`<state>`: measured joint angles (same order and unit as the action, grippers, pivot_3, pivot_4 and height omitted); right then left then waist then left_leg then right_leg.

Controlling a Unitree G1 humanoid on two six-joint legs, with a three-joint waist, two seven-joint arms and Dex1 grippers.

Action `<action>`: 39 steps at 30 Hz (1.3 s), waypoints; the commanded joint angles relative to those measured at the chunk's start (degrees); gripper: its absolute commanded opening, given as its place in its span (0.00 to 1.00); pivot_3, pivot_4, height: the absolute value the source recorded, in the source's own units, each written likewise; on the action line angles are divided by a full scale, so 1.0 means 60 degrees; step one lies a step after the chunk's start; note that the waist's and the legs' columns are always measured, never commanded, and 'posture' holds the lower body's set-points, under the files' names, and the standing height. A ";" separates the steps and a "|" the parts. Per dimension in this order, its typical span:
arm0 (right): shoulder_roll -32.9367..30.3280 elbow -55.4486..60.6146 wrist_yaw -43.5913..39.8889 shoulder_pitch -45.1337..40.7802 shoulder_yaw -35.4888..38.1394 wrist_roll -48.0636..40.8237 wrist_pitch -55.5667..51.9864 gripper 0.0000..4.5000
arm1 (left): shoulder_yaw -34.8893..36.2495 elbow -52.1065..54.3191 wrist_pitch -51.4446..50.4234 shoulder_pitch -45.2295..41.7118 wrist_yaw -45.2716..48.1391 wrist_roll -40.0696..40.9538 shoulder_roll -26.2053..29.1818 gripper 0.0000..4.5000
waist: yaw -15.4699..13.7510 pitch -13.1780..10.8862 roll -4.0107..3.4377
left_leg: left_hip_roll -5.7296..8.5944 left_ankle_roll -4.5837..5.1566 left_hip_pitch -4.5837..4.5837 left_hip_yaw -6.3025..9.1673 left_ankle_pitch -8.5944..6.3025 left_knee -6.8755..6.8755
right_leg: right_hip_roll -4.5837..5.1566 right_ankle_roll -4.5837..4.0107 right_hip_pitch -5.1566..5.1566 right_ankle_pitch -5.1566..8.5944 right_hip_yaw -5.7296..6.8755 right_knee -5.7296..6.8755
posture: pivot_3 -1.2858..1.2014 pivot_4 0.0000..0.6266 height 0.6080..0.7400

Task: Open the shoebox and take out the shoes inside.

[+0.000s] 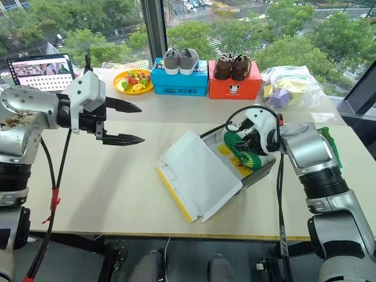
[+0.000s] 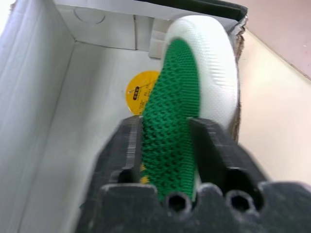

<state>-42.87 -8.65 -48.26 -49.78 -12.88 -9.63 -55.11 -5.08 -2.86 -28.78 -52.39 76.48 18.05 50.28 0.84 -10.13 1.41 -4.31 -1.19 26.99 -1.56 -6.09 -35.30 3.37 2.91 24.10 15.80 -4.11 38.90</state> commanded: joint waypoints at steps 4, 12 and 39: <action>0.0033 -0.0137 0.0092 -0.0010 0.0009 0.0195 0.0049 0.00 | 0.0207 0.0096 0.0177 -0.0443 -0.0064 -0.0072 0.0154 1.00 | -0.0001 0.0000 0.0000 | 0.0000 0.0000 0.0002 0.0000 0.0000 0.0001 | 0.0000 0.0000 0.0001 0.0000 0.0000 0.0000 | 0.52 0.24 1.00; -0.0036 0.0626 -0.0130 -0.0301 0.0550 -0.0313 -0.0090 0.00 | 0.0169 0.0006 0.0223 -0.0496 -0.0070 -0.0116 0.0121 1.00 | -0.0001 -0.0001 -0.0001 | 0.0000 0.0000 0.0002 0.0000 0.0000 0.0001 | 0.0000 0.0000 0.0002 0.0000 -0.0001 0.0000 | 0.52 0.24 1.00; 0.1235 -0.3111 0.0184 -0.1963 0.0402 0.0537 0.2501 1.00 | 0.0165 -0.0110 0.0467 -0.0483 -0.0100 -0.0276 0.0034 1.00 | 0.0046 -0.0008 -0.0010 | 0.0000 0.0001 0.0030 -0.0001 0.0000 0.0011 | -0.0001 0.0000 0.0029 0.0000 0.0000 -0.0004 | 0.52 0.24 1.00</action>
<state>-35.92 -24.42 -47.17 -59.09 -10.88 -7.83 -44.25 -5.71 -5.34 -26.24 -54.28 76.30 16.14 49.18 1.12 -10.18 1.36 -4.31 -1.19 27.16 -1.56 -6.09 -35.23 3.36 2.91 24.27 15.81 -4.11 38.87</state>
